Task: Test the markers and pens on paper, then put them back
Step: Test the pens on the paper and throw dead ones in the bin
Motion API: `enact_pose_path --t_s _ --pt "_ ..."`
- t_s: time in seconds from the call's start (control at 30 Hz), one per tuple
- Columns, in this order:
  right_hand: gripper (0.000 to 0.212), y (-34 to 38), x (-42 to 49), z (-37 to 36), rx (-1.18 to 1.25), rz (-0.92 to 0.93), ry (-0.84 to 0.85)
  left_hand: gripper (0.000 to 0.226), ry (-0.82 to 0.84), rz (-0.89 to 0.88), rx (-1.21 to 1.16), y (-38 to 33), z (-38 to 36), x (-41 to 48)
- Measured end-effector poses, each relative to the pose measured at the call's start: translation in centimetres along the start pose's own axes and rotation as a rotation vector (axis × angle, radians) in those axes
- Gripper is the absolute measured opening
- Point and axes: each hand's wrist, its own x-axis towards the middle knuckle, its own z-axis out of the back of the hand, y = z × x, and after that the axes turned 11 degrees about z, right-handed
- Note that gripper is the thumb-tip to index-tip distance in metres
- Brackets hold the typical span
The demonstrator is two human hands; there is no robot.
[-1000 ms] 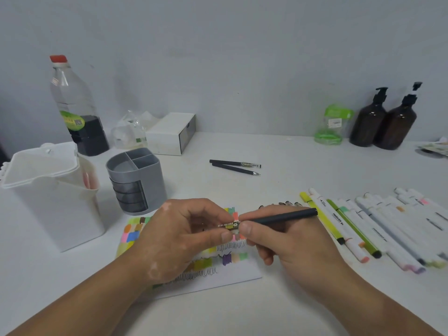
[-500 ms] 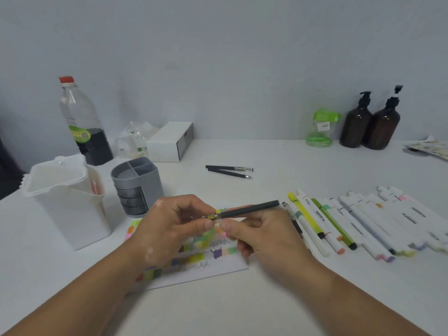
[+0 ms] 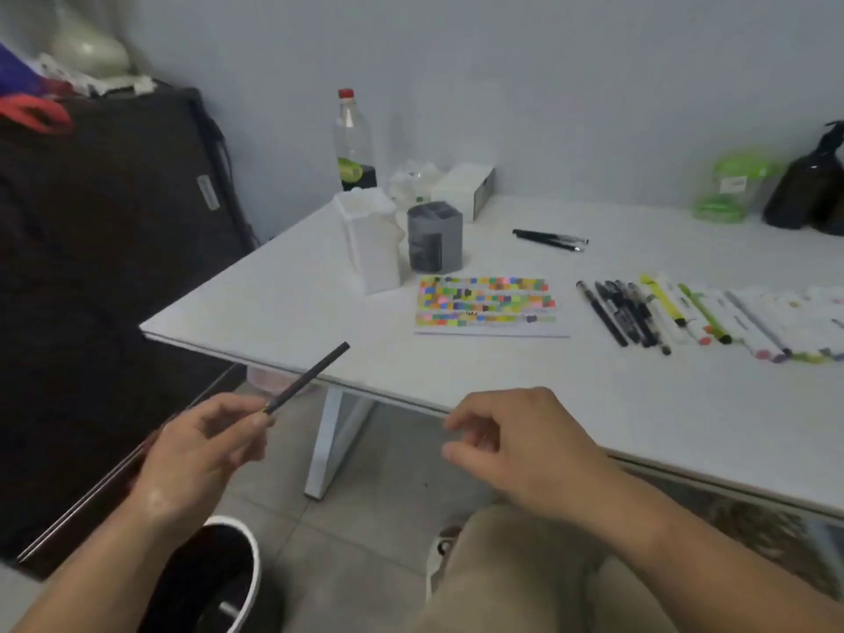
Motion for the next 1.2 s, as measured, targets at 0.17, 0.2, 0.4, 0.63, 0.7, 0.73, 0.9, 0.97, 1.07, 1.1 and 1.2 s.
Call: enact_pose_path --t_s 0.17,0.2,0.4,0.63,0.7,0.73,0.9,0.97,1.07,1.1,1.2 --pt "0.016 3.4 -0.5 -8.0 0.034 0.063 0.160 0.014 -0.202 0.246 -0.066 9.3 6.5 -6.6" --pt "0.015 3.6 -0.5 -9.7 0.039 0.058 0.190 0.008 -0.261 0.293 -0.067 11.4 7.5 -7.5" --pt "0.009 2.6 -1.6 -20.0 -0.016 -0.027 0.383 0.002 -0.648 0.735 -0.177 24.1 13.2 -10.7" --pt "0.018 -0.1 -0.6 -26.9 -0.022 -0.082 0.572 0.002 -0.807 1.047 -0.284 32.6 14.4 -7.1" --pt "0.018 -1.1 -0.2 -27.7 -0.006 -0.100 0.614 0.008 -0.822 1.080 -0.264 33.8 14.1 -5.3" --pt "0.018 -1.5 0.0 -28.0 0.002 -0.112 0.624 0.011 -0.826 1.091 -0.251 34.2 13.9 -4.4" --pt "0.020 -3.4 0.8 -29.1 0.031 -0.167 0.625 0.007 -0.832 1.122 -0.192 35.5 13.4 -0.4" --pt "0.021 -3.8 0.8 -29.4 0.039 -0.178 0.633 0.007 -0.831 1.132 -0.181 35.8 13.4 0.7" --pt "0.021 -4.4 0.6 -29.2 0.067 -0.211 0.594 0.007 -0.814 1.147 -0.183 35.7 13.1 1.5" --pt "0.021 -4.5 0.5 -28.9 0.077 -0.225 0.577 0.009 -0.813 1.151 -0.188 35.5 13.0 1.5" --pt "0.017 -4.4 0.5 -27.8 0.137 -0.281 0.490 0.009 -0.816 1.114 -0.225 34.3 12.1 0.9"
